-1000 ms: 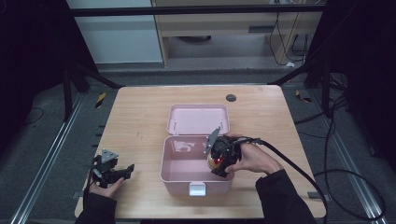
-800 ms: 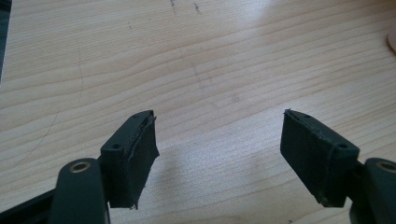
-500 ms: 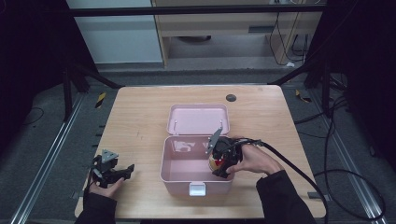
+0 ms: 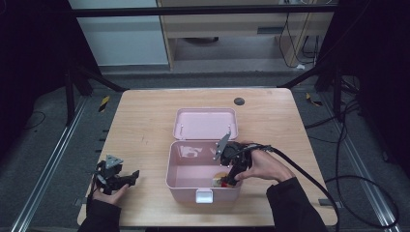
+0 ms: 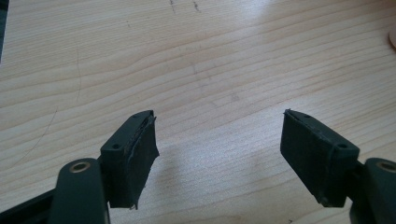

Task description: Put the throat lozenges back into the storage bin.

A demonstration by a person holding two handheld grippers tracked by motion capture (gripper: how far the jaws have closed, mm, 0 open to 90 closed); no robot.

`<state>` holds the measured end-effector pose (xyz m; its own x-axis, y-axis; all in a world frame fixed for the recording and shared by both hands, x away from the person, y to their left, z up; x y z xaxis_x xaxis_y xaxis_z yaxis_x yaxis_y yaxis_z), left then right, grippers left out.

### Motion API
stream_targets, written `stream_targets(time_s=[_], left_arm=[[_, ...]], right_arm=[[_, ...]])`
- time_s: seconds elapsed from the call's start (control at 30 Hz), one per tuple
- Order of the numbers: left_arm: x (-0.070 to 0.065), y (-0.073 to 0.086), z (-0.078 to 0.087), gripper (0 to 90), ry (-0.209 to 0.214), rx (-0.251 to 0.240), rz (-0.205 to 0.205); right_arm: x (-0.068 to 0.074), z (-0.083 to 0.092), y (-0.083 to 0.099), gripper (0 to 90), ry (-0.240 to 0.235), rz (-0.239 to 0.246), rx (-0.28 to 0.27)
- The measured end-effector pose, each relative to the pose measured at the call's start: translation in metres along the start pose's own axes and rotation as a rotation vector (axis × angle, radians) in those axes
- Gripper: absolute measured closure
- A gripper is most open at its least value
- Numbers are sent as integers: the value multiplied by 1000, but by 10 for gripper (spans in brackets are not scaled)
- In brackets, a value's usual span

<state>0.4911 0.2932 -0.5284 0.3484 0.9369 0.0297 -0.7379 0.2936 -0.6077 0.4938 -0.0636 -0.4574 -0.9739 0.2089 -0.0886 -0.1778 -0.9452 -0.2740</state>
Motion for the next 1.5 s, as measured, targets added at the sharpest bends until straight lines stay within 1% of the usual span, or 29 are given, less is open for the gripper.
stream_targets(time_s=[0.13,0.17,0.2,0.23,0.27,0.3,0.37,0.4,0.43,0.47,0.5,0.53,0.57,0.6,0.63,0.67,0.7,0.73,0.83,0.9,1.0,1.03,1.1,1.13,1.2,1.33,1.4,1.43,1.5], left_arm=[[-1,0,1,265,1,-4,0],[-1,0,1,265,1,-4,0],[-1,-1,1,265,1,-5,-2],[-1,-1,2,268,2,-7,-2],[-1,-1,2,270,2,-7,-2],[-1,-1,2,271,4,-8,-1],[-2,-1,3,275,5,-11,0],[-2,-1,3,277,5,-11,0],[-2,-1,3,277,6,-13,1],[-2,-1,4,283,7,-14,0],[-3,-1,4,285,8,-13,-1],[-3,-1,4,287,8,-13,-1],[-3,-1,4,290,8,-13,-2],[-3,-1,4,292,8,-13,-3],[-4,-2,4,292,9,-13,-4],[-4,-2,4,296,9,-13,-5],[-4,-2,4,298,8,-13,-6],[-4,-2,4,301,8,-13,-6],[-5,-2,4,308,10,-14,-7],[-5,-2,5,319,12,-16,-7],[-5,-2,5,333,11,-17,-7],[-6,-2,5,344,11,-17,-7],[-6,-3,6,347,11,-19,-8],[-6,-3,6,357,12,-23,-5],[-5,-3,6,364,11,-23,-5],[-5,-2,6,367,7,-23,-2],[-5,-2,6,365,6,-23,-3],[-5,-2,6,363,5,-24,-4],[-4,-2,6,352,4,-25,-3]], right_arm=[[0,16,-1,168,23,-28,-68],[0,16,-1,168,23,-28,-68],[-1,21,-1,168,43,-37,-91],[-4,32,1,161,94,-60,-130],[-4,32,1,161,94,-60,-130],[-6,46,5,147,137,-92,-169],[-7,56,9,141,171,-126,-208],[-7,56,9,141,171,-126,-208],[-7,61,13,133,183,-153,-233],[-11,72,24,131,233,-215,-280],[-12,75,28,125,250,-238,-295],[-12,75,28,125,250,-238,-295],[-16,84,41,112,299,-308,-345],[-17,86,46,111,316,-331,-362],[-17,86,46,111,316,-331,-362],[-21,91,59,96,358,-394,-404],[-23,92,65,89,376,-428,-424],[-23,92,65,89,376,-428,-424],[-28,94,84,81,417,-526,-499],[-30,92,93,74,434,-573,-543],[-32,87,107,70,463,-632,-577],[-34,80,115,60,470,-670,-591],[-34,78,119,59,477,-682,-589],[-36,70,128,60,495,-708,-592],[-36,67,131,59,495,-719,-594],[-38,47,151,54,503,-784,-594],[-39,44,154,46,496,-795,-587],[-40,36,164,46,512,-817,-579],[-40,33,168,40,510,-823,-570]])
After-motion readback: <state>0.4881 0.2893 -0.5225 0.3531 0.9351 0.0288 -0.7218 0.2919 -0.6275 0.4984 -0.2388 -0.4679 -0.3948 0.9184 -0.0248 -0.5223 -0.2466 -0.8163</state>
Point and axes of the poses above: each handheld gripper's, and its own axes: z roughly backward along the jaws, y roughly out of its underside, x roughly to its left, the point moved 7 cm from there along -z, roughly forward along the jaws, and after that the axes turned 7 degrees about x, right-handed, at the moved point
